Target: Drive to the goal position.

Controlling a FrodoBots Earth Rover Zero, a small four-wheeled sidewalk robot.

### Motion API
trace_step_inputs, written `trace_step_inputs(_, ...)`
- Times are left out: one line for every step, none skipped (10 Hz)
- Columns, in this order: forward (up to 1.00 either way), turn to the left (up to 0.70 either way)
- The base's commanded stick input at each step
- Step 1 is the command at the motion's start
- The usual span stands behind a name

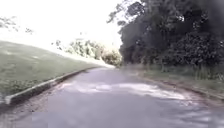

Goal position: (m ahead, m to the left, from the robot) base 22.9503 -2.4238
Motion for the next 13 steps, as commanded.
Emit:
trace_step_inputs(1.0,0.0)
trace_step_inputs(1.0,0.0)
trace_step_inputs(1.0,0.0)
trace_step_inputs(1.0,0.0)
trace_step_inputs(1.0,0.0)
trace_step_inputs(1.0,0.0)
trace_step_inputs(1.0,0.0)
trace_step_inputs(1.0,0.0)
trace_step_inputs(1.0,0.0)
trace_step_inputs(1.0,0.0)
trace_step_inputs(1.0,0.0)
trace_step_inputs(1.0,0.0)
trace_step_inputs(1.0,0.0)
